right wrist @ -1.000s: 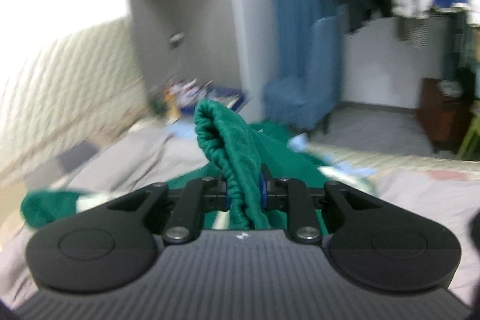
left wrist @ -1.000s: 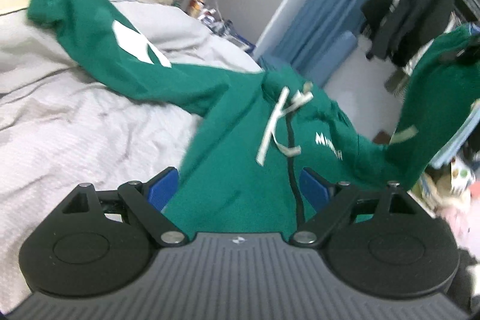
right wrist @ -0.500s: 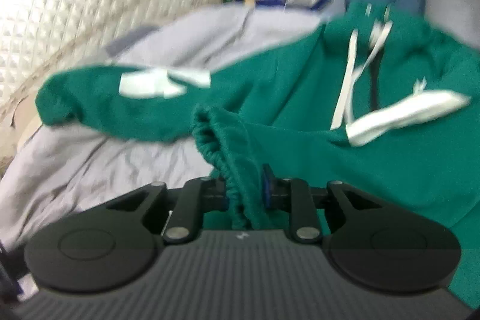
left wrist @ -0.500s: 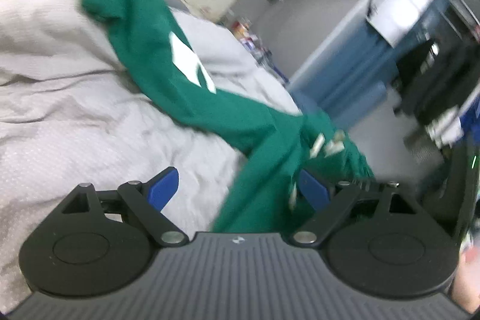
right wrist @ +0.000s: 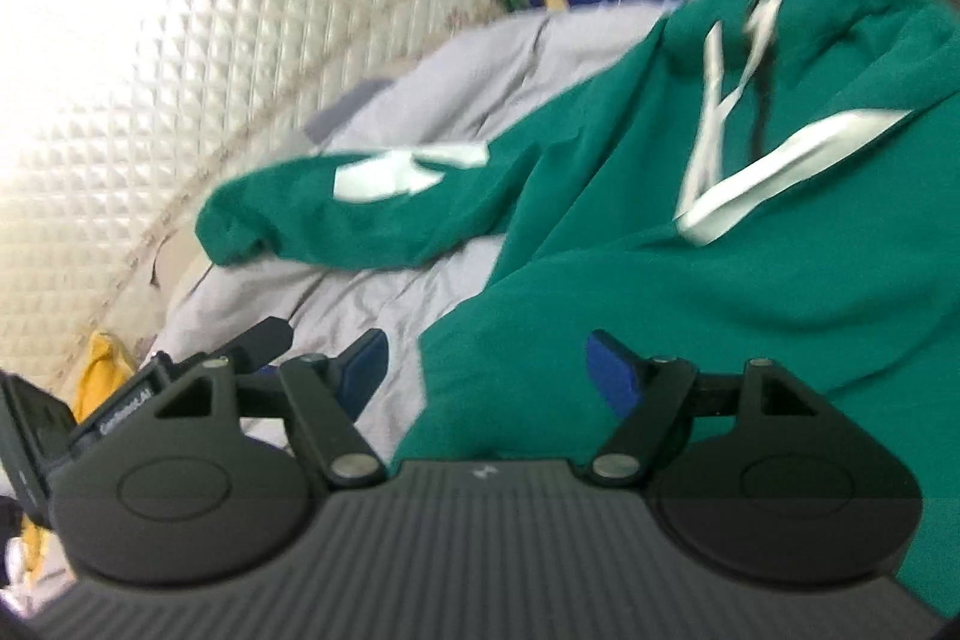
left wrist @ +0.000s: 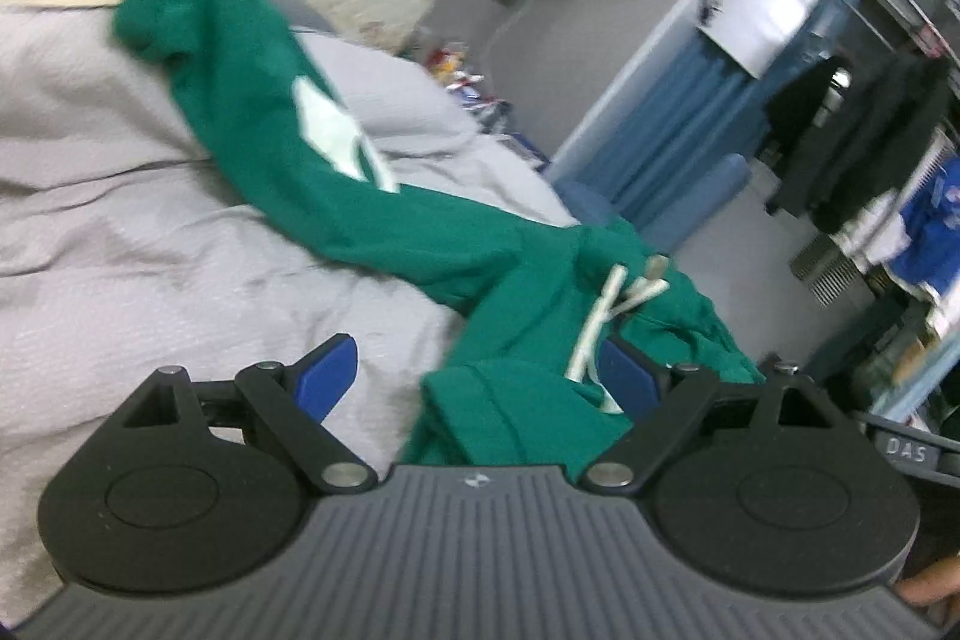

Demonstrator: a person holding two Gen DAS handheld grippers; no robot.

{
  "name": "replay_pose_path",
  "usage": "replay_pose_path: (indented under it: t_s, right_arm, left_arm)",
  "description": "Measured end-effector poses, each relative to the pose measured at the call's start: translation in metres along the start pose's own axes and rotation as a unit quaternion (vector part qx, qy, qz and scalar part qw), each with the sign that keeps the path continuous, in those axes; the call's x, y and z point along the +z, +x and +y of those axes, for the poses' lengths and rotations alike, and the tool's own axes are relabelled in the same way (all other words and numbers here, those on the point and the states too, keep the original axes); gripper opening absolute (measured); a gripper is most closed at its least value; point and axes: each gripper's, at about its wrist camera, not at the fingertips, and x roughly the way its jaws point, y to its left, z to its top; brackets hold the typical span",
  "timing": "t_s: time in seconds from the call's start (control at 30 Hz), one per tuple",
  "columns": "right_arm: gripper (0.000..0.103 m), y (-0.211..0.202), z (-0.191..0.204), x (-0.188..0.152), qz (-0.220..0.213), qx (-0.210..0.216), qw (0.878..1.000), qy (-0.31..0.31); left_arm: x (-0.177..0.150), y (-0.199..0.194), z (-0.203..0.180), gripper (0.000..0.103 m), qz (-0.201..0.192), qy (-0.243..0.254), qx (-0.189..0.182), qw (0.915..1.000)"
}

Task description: Fold large clothes

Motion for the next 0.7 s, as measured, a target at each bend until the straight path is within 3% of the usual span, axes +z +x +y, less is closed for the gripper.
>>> replay_pose_path:
  t_s: [0.13,0.3,0.43,0.5,0.57,0.7]
  right_arm:
    - [0.075,-0.026,-0.025,-0.010,-0.053,-0.043,0.997,-0.023]
    - [0.075,-0.034,-0.068,-0.018,-0.078,-0.102,0.992,-0.012]
    - [0.075,-0.026,-0.095,-0.021,-0.085,-0.111,0.990,0.000]
    - [0.071,-0.017,-0.105,-0.021,-0.084,-0.118,0.989,-0.004]
    - [0.060,-0.006,-0.108,-0.021,-0.079,-0.123,0.989,-0.027]
    - [0.055,0.012,-0.109,-0.023,-0.072,-0.149,0.982,-0.095]
  left_arm:
    - [-0.010,0.005,-0.022,0.090,0.002,0.037,-0.019,0.9991]
    - [-0.027,0.027,-0.042,0.089,0.009,0.062,-0.016,0.9979]
    - [-0.039,0.044,-0.054,0.088,0.016,0.082,-0.022,0.9963]
    - [-0.045,0.053,-0.060,0.081,0.028,0.102,-0.023,0.9942]
    - [-0.054,0.064,-0.065,0.075,0.039,0.127,-0.015,0.9910]
    - [-0.068,0.087,-0.067,0.068,0.070,0.155,0.010,0.9853]
